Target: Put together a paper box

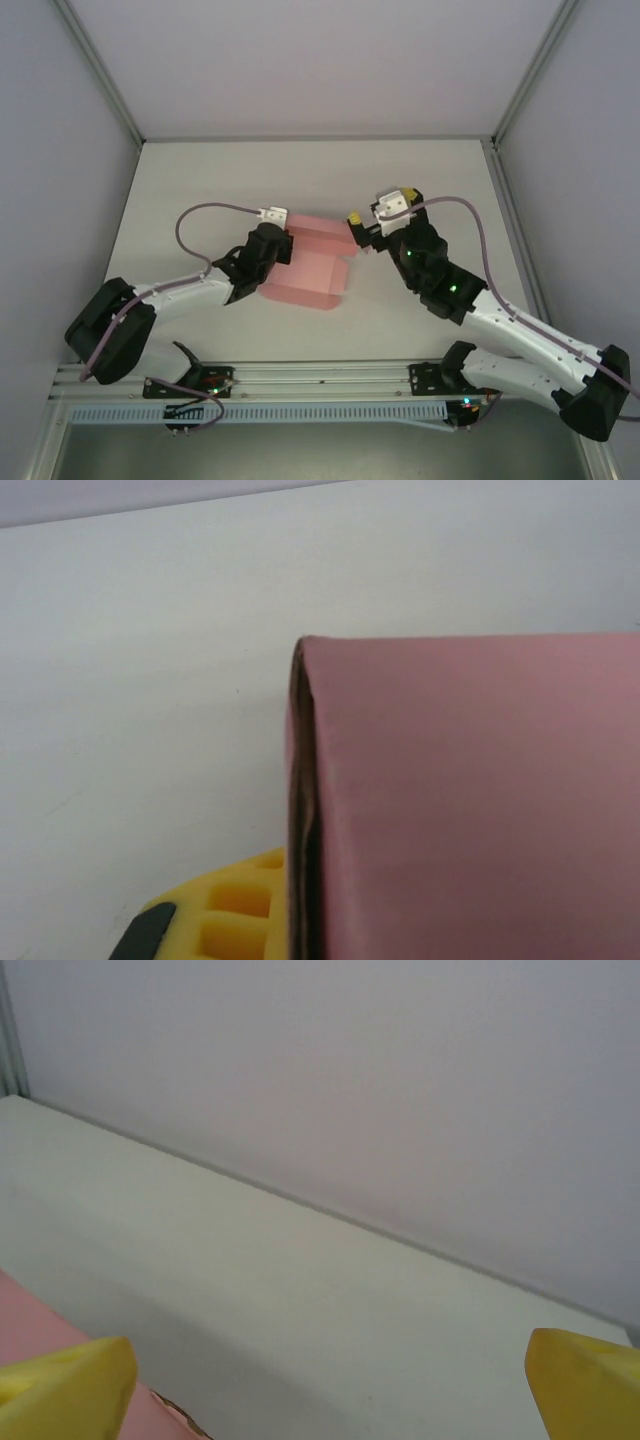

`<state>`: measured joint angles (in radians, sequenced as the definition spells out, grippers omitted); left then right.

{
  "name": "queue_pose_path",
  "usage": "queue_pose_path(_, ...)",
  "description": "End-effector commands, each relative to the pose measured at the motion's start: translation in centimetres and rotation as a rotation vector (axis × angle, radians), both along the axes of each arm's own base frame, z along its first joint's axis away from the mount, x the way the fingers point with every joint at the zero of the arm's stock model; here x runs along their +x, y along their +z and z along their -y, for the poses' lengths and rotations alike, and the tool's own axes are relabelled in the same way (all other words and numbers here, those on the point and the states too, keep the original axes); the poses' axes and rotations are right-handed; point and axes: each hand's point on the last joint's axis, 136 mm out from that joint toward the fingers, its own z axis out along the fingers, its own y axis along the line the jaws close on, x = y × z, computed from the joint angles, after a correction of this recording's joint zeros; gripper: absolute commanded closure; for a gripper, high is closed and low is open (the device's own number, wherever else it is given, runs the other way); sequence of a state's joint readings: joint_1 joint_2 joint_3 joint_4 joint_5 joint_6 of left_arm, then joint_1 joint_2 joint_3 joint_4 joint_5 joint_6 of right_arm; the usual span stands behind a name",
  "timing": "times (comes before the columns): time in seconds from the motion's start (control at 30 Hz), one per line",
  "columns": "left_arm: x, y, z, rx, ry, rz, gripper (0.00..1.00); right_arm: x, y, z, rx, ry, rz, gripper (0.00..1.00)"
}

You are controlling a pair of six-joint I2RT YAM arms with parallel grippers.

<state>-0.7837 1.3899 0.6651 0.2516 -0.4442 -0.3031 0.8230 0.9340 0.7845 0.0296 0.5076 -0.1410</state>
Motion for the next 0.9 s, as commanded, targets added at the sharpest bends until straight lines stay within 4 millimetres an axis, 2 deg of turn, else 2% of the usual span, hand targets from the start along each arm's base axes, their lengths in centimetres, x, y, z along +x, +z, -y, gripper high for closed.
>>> queue_pose_path(0.0,-0.2,1.3,0.2,-0.051,0.009,0.005,1.0,0.4,-4.0,0.5,0.008,-0.028,-0.174,0.0)
queue_pose_path(0.1,-0.3,1.4,0.4,-0.067,0.005,-0.003,1.0,0.9,-6.7,-0.1,-0.009,-0.016,-0.247,0.0)
queue_pose_path(0.2,-0.2,1.4,0.5,-0.071,0.002,-0.007,1.0,1.3,-8.7,-1.1,-0.004,0.002,-0.291,0.0)
queue_pose_path(0.33,-0.3,1.4,0.9,-0.085,-0.01,-0.014,1.0,2.0,-10.1,-2.1,0.013,0.008,-0.324,0.0)
queue_pose_path(0.47,-0.3,1.5,1.1,-0.106,-0.015,-0.019,1.0,2.3,-11.1,-4.1,0.066,0.069,-0.346,0.0)
queue_pose_path(0.6,-0.5,1.7,1.5,-0.135,-0.033,-0.024,1.0,2.5,-11.1,-5.7,0.156,0.121,-0.329,0.0)
queue_pose_path(0.7,-0.9,1.6,2.4,-0.175,-0.069,-0.038,1.0,2.5,-9.9,-7.0,0.283,0.18,-0.282,0.0)
queue_pose_path(0.87,-1.2,2.0,3.4,-0.237,-0.107,-0.058,1.0,2.2,-7.2,-7.3,0.558,0.22,-0.188,0.0)
